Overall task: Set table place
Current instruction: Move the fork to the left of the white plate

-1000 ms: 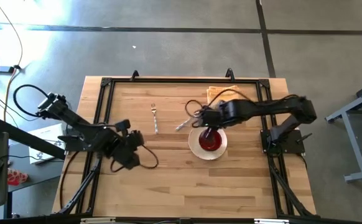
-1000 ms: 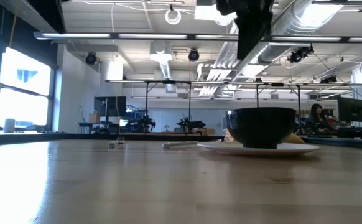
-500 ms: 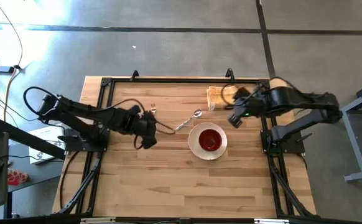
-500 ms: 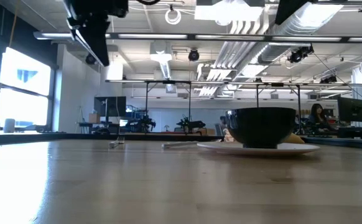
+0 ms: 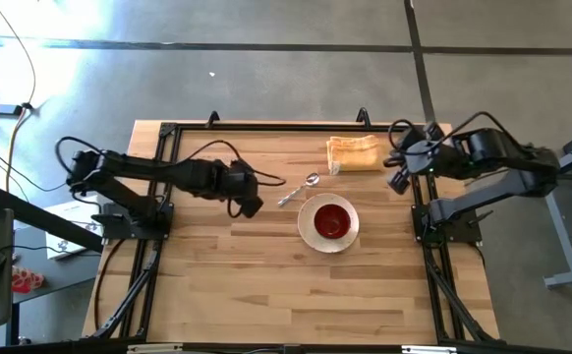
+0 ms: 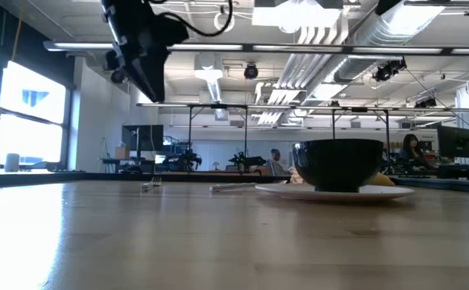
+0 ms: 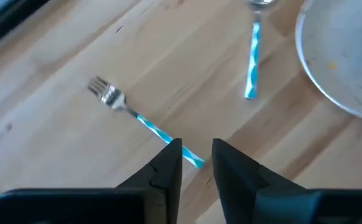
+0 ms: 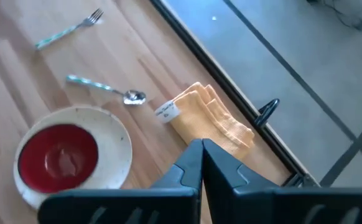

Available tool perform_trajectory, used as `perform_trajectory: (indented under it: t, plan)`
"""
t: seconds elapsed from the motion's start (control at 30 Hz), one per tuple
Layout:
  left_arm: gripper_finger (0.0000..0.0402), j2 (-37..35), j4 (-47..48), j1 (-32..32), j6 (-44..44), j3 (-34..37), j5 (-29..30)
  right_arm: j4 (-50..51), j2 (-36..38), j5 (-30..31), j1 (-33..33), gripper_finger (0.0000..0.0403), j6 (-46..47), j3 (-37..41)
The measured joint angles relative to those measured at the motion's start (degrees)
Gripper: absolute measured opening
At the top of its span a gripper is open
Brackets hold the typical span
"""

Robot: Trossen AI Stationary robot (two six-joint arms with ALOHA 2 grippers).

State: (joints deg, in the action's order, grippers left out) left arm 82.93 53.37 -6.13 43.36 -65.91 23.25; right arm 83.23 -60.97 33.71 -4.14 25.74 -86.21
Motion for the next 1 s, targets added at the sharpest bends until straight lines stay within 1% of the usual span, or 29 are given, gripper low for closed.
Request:
perform_trajectory:
  t: [0.17, 0.33, 0.43, 0.53, 0.73, 0.83, 1.0]
  plan:
    - [0.0107, 6.52, -1.75, 0.02, 8.55, 0.03, -0.36, 2.19, 3.09, -2.3, 0.0, 0.0, -3.64, 0.02]
    - [0.0149, 12.86, -9.52, -0.08, 10.86, 0.0, -1.93, 3.86, 6.89, -2.97, -0.02, 0.0, -4.9, 0.02]
    - [0.0174, 15.18, -10.03, -1.55, 11.73, -0.03, -4.31, 4.04, 8.81, -5.11, -0.03, 0.0, -4.86, 0.02]
    - [0.0193, 16.52, -8.36, -3.94, 12.6, -0.02, -5.61, 4.06, 10.71, -6.49, -0.02, 0.0, -5.05, 0.02]
    - [0.0203, 16.68, -4.97, -8.94, 12.29, -0.06, -5.32, 4.06, 12.73, -6.69, -0.02, 0.0, -3.79, 0.02]
    - [0.0204, 16.66, -1.22, -10.63, 11.34, -0.06, -5.29, 4.04, 12.72, -6.87, -0.02, 0.0, -3.74, 0.02]
    - [0.0204, 16.66, 1.62, -12.79, 15.26, -0.02, -4.62, 4.01, 12.59, -7.1, -0.02, 0.0, -4.22, 0.02]
